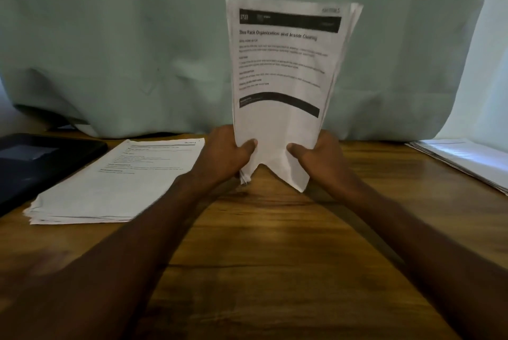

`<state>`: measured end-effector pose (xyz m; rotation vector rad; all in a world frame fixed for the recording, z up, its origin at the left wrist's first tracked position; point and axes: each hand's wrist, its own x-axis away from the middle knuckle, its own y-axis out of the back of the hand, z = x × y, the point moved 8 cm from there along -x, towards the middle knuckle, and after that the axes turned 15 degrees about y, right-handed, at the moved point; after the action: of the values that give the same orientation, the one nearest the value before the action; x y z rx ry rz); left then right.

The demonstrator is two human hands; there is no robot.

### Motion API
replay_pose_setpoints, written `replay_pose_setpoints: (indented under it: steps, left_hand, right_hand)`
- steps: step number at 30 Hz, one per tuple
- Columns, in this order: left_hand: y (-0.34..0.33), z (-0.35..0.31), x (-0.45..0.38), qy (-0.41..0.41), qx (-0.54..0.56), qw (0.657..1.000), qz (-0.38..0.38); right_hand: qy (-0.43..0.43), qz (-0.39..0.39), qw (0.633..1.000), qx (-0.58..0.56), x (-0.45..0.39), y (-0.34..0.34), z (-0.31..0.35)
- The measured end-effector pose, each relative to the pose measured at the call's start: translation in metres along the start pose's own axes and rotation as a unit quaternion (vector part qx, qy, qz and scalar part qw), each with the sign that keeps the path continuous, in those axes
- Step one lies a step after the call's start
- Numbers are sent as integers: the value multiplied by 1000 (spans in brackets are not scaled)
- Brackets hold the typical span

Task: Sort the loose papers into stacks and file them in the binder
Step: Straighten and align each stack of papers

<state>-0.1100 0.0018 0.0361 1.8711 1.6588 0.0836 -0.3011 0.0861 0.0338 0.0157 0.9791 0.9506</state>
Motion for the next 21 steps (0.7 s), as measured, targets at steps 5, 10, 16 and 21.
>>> replay_pose_setpoints:
  steps: [5,10,16,21]
  left_hand:
    - [-17,11,-4,52,-87,993,60]
    - [-13,4,-8,44,-127,987,89]
    - [-10,-9,-6,15,-59,995,76]
    - [-2,5,-16,113,169,972,120]
  right_hand:
    - [9,53,994,98,5,-10,-5]
    - [17,20,997,77,3,-2,1]
    - [8,28,997,71,4,-10,-3]
    - [39,25,995,89,3,-11,2]
